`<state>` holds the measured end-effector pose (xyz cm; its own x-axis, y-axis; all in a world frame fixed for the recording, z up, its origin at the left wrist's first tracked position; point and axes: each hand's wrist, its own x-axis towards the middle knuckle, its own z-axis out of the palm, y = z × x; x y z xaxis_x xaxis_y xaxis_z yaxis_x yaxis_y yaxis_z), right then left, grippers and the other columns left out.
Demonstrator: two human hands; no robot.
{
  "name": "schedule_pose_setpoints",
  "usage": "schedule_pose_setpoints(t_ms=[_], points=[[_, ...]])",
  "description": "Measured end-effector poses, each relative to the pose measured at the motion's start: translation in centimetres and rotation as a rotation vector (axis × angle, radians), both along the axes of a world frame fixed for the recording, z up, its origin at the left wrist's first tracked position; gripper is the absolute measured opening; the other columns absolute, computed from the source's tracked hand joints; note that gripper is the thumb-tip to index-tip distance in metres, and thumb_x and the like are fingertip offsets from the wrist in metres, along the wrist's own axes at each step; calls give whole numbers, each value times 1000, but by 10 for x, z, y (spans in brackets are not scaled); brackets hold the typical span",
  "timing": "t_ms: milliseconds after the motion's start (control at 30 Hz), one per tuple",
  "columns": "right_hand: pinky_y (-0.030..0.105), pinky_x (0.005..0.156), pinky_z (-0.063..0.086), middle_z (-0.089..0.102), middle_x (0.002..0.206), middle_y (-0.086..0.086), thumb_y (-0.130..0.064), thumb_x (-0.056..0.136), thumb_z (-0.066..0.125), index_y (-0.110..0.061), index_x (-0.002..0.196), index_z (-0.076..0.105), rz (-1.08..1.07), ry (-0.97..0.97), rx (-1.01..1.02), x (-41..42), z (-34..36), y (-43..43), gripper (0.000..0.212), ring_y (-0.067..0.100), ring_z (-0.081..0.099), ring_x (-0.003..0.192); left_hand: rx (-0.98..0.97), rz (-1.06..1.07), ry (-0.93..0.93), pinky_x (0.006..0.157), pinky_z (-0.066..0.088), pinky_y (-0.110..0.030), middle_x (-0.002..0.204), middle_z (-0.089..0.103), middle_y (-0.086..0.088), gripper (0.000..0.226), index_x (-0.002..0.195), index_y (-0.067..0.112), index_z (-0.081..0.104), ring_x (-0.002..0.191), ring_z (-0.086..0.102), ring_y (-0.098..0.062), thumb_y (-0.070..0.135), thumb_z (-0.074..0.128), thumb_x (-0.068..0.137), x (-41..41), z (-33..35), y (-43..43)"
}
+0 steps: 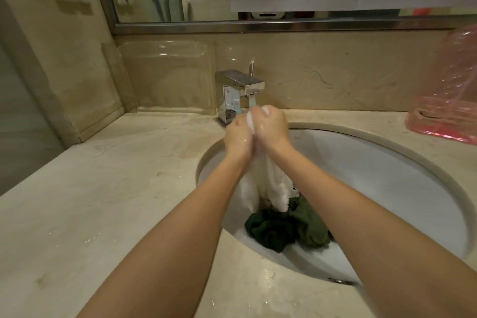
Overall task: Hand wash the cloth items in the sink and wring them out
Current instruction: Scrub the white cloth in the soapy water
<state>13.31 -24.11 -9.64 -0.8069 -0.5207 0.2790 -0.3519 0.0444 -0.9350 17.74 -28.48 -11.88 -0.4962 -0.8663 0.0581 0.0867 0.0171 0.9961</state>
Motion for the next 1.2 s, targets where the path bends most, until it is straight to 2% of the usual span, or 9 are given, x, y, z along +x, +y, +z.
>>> schedule_pose_setpoints(t_ms=[67,133,233,400,567,700,867,1067,1200], points=[[31,59,25,51,68,5,-22,98,48,-17,57,40,-174,-33,32,-15,0,5,41,25,42,70,-161,23,-57,57,37,-27,71,56,-3,35,71,14,57,68,51,-19,26,44,101,-7,3,17],[30,62,30,54,71,5,-24,98,48,-16,59,42,-226,-112,-12,-27,-6,11,40,25,45,73,-248,-3,-42,56,30,-30,56,44,1,44,57,18,41,57,40,-15,26,50,99,-9,5,31],[32,63,31,43,60,0,-17,95,50,-17,56,37,-145,-91,-82,-20,-8,14,42,22,39,69,-258,-23,-30,54,27,-30,56,41,2,44,57,19,39,56,35,-13,24,51,99,-7,12,26],[34,55,24,39,56,1,-9,90,54,-16,55,37,102,125,-5,18,-8,1,40,20,34,60,83,110,-3,66,41,-32,64,57,-7,33,64,12,55,73,53,-22,13,48,97,9,-1,-17],[35,58,20,45,62,3,-14,94,45,-9,64,46,-180,46,69,-18,-14,9,31,27,40,71,-142,-119,-17,57,30,-28,62,42,-3,34,63,16,44,64,39,-15,17,50,97,2,4,11],[35,53,22,39,59,0,-14,95,46,-9,67,44,-161,16,-11,-20,-13,9,29,22,35,67,-182,-139,-30,52,28,-27,60,38,-2,38,63,18,39,58,36,-14,18,47,99,2,5,13],[28,48,21,30,57,-1,-11,93,48,-17,60,27,-33,126,-62,-2,-9,0,40,15,25,55,-80,-154,-113,48,40,-18,69,58,-3,28,77,12,55,60,52,-13,17,42,101,11,6,-6],[30,67,36,52,81,4,-30,104,36,-11,81,48,-172,-142,72,-63,-27,26,33,24,47,81,-9,-367,-43,57,42,-23,64,54,3,32,72,19,52,61,52,-12,28,46,101,12,16,11],[35,85,45,57,104,6,-35,102,43,-13,108,49,-60,-207,101,-82,-34,35,23,25,55,97,-165,-387,-233,82,44,-26,113,53,8,37,130,20,49,96,54,-11,35,57,97,28,0,-12]])
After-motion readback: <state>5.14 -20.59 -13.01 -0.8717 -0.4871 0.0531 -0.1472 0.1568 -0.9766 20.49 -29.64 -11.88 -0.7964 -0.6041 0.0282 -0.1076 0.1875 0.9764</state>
